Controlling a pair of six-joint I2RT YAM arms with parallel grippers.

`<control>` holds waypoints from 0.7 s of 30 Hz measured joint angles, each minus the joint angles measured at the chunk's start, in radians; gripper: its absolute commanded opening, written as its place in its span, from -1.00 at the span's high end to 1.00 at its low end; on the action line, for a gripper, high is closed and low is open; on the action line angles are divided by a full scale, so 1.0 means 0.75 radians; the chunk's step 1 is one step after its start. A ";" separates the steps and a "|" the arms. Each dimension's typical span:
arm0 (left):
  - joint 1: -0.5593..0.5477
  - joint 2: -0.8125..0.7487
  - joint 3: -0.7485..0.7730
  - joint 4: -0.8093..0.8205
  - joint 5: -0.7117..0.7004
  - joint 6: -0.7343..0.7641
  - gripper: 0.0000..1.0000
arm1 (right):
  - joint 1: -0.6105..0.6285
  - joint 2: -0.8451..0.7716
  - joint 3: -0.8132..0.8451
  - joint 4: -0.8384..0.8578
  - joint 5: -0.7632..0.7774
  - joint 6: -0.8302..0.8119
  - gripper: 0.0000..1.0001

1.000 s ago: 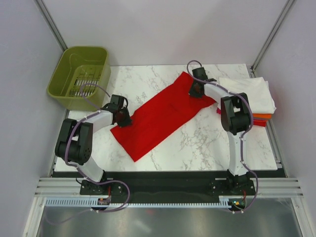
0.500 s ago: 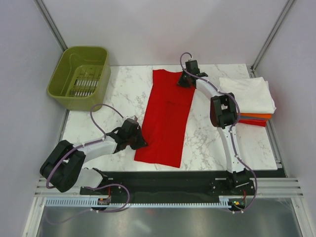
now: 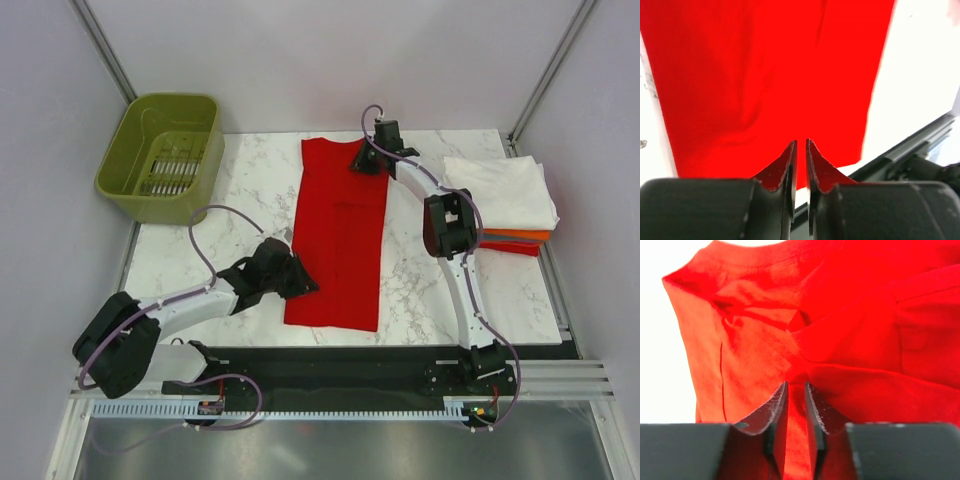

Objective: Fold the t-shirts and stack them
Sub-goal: Fold the tshirt

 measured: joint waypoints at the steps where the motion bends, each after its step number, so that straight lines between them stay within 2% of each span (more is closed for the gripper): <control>1: 0.001 -0.032 0.012 -0.024 -0.008 0.002 0.60 | -0.001 -0.023 -0.038 0.008 -0.010 -0.011 0.33; 5: 0.005 -0.158 0.064 -0.121 -0.032 0.017 0.45 | -0.004 -0.123 -0.156 0.002 -0.050 -0.060 0.09; 6: 0.008 -0.187 0.075 -0.141 -0.036 0.024 0.39 | -0.005 -0.149 -0.180 -0.005 -0.062 -0.074 0.07; 7: 0.013 -0.210 0.083 -0.162 -0.043 0.033 0.22 | -0.005 -0.182 -0.208 -0.008 -0.077 -0.085 0.04; 11: 0.043 -0.271 0.094 -0.249 -0.060 0.070 0.02 | -0.005 -0.385 -0.389 0.001 -0.126 -0.116 0.03; 13: 0.064 -0.281 0.094 -0.296 -0.060 0.082 -0.09 | -0.004 -0.541 -0.548 0.004 -0.138 -0.122 0.03; 21: 0.158 -0.344 -0.006 -0.386 -0.053 0.103 -0.25 | 0.058 -1.221 -1.374 0.056 -0.070 -0.110 0.03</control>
